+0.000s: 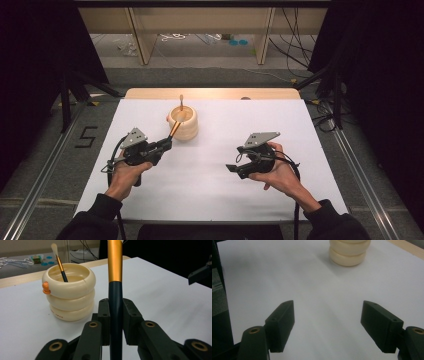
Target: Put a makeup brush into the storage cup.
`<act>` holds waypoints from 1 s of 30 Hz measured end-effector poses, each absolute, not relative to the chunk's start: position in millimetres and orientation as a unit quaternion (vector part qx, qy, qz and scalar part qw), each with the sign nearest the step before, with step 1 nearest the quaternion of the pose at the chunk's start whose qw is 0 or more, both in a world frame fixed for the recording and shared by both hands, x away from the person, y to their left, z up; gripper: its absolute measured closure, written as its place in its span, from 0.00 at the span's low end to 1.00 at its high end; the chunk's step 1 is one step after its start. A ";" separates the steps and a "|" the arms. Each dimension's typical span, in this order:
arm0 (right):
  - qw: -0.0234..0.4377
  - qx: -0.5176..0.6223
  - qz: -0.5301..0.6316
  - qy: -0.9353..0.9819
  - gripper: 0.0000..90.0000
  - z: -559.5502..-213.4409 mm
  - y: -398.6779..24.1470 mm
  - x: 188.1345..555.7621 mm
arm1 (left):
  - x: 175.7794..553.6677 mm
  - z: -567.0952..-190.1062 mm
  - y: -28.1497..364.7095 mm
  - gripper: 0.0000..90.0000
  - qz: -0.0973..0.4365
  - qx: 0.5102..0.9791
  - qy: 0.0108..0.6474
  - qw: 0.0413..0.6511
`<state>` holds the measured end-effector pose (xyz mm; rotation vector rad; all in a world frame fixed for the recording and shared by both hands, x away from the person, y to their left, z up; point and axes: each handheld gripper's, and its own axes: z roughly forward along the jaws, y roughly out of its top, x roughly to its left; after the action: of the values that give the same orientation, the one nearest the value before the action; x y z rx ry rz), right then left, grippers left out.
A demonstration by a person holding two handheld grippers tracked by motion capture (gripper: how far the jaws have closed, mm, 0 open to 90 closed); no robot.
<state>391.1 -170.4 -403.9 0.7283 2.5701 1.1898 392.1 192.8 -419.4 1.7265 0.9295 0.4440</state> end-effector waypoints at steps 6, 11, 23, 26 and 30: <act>0.106 0.261 0.413 0.866 0.32 -407.7 -172.2 392.3 | 392.8 -417.1 193.1 0.87 0.188 0.711 0.397 0.549; 0.097 0.275 0.439 0.850 0.32 -406.6 -172.4 395.0 | 393.1 -415.4 191.7 0.87 0.192 0.701 0.394 0.562; 0.063 0.284 0.498 0.817 0.34 -400.7 -150.3 406.9 | 382.6 -419.1 170.2 0.87 0.178 0.692 0.381 0.586; 0.053 0.279 0.505 0.815 0.35 -397.2 -136.4 410.9 | 378.7 -420.4 164.3 0.87 0.174 0.695 0.375 0.588; 0.049 0.272 0.517 0.810 0.39 -394.5 -125.7 414.9 | 375.1 -422.1 158.7 0.87 0.167 0.695 0.370 0.593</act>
<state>414.9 -125.7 -394.5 0.8283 2.4683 1.5764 375.1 158.7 -422.1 1.6158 0.8612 0.3889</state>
